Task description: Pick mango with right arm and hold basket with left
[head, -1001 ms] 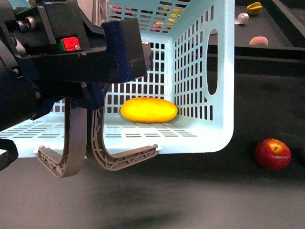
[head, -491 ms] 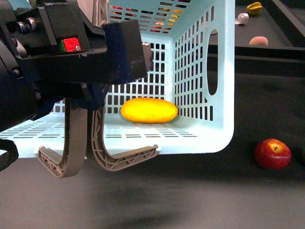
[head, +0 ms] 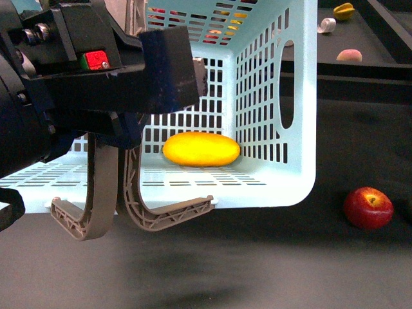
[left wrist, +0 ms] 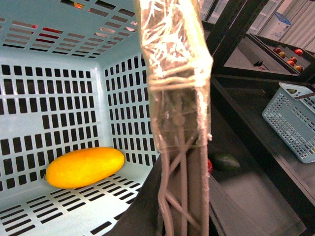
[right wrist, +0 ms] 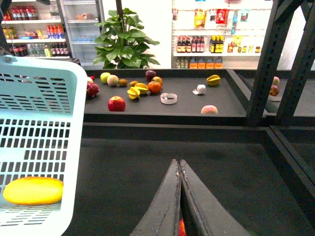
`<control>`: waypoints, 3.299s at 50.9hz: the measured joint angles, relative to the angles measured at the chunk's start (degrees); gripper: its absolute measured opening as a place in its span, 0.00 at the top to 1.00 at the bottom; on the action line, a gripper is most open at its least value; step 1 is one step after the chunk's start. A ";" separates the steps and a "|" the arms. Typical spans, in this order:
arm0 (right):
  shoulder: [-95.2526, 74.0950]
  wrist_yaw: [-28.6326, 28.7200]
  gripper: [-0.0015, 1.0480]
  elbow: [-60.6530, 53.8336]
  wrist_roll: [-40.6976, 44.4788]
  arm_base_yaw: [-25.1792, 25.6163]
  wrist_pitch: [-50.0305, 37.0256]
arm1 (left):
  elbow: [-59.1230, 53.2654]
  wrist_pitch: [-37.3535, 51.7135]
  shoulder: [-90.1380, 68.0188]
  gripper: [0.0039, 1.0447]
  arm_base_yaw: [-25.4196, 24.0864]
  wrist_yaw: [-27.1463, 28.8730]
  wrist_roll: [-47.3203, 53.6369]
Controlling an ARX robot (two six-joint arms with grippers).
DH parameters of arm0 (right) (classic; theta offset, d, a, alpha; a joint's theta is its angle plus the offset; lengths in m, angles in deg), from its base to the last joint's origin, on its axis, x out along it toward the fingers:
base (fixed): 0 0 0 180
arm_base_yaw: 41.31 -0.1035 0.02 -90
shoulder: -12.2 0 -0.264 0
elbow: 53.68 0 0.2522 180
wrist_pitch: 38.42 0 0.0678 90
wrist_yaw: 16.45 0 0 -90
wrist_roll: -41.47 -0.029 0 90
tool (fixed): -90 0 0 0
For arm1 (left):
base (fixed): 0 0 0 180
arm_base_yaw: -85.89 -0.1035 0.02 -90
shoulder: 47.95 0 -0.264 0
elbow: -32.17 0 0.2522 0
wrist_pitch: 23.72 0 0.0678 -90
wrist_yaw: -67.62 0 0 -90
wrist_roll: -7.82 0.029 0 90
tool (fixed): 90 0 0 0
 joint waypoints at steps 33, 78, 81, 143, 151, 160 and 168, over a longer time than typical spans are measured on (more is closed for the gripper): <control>0.04 0.02 0.08 0.00 -0.02 0.00 0.00 | 15.85 -0.55 -15.45 0.91 -12.59 17.25 -17.38; 0.04 0.02 0.08 0.00 -0.02 0.00 0.00 | 28.30 -14.27 -33.83 0.91 -24.81 24.50 -62.66; 0.04 0.02 0.08 0.00 -0.02 0.00 0.00 | 28.68 -15.02 -33.94 0.85 -24.98 24.48 -64.13; 0.04 0.02 0.08 0.00 -0.02 0.00 0.00 | -7.52 -9.46 20.65 0.29 -44.74 -8.31 -8.61; 0.07 0.09 0.08 0.00 -0.02 0.00 0.00 | -11.74 -9.92 27.10 0.59 -41.53 -8.41 11.02; 0.07 0.07 0.08 0.00 -0.02 0.00 0.00 | -14.71 -13.49 33.48 0.90 -38.77 -5.90 14.82; 0.07 0.15 0.08 0.00 -0.02 0.00 0.00 | -16.33 -17.05 38.80 0.96 -37.07 -4.04 15.37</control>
